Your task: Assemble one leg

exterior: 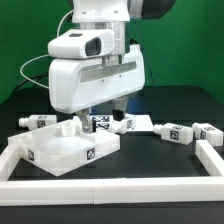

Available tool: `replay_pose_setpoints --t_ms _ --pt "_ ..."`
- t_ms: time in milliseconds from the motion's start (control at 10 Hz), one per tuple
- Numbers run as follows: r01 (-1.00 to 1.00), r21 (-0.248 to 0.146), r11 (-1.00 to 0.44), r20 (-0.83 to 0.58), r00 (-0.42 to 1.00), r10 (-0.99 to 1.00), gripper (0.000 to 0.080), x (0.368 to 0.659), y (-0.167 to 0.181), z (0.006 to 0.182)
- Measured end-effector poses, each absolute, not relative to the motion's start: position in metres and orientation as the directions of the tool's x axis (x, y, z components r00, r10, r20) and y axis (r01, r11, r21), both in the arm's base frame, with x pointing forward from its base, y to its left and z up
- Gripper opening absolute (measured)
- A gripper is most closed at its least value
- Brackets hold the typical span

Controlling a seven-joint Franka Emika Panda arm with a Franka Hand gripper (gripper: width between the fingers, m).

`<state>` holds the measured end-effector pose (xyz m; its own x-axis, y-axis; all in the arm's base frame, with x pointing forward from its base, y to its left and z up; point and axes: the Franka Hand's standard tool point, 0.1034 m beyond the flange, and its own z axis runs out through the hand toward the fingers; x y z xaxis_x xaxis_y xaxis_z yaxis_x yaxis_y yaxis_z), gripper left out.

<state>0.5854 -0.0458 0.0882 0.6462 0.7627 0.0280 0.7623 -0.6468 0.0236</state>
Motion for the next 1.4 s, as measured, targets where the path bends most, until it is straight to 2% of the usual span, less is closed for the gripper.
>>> replay_pose_setpoints --t_ms 100,300,500,700,900,1000,1200,1300,1400 --pt "0.797 0.029 -0.603 0.021 0.603 0.798 0.0649 0.578 -0.065 0.081" --pt "0.807 0.022 -0.59 -0.009 0.59 0.807 0.0649 0.553 -0.124 0.054" --pt "0.817 -0.016 -0.576 -0.026 0.576 0.817 0.0649 0.534 -0.152 0.022" --pt "0.833 -0.032 -0.552 -0.03 0.551 0.834 0.0649 0.532 -0.166 0.012" --pt "0.834 -0.029 -0.55 -0.03 0.55 0.835 0.0649 0.536 -0.169 0.01" --pt "0.834 -0.03 -0.55 -0.03 0.549 0.835 0.0539 0.536 -0.169 0.009" --pt "0.835 -0.031 -0.55 -0.03 0.549 0.835 0.0264 0.536 -0.169 0.009" --pt "0.835 -0.031 -0.55 -0.03 0.549 0.835 0.0264 0.536 -0.169 0.009" --pt "0.822 -0.04 -0.568 -0.033 0.567 0.823 0.0092 0.536 -0.167 0.009"
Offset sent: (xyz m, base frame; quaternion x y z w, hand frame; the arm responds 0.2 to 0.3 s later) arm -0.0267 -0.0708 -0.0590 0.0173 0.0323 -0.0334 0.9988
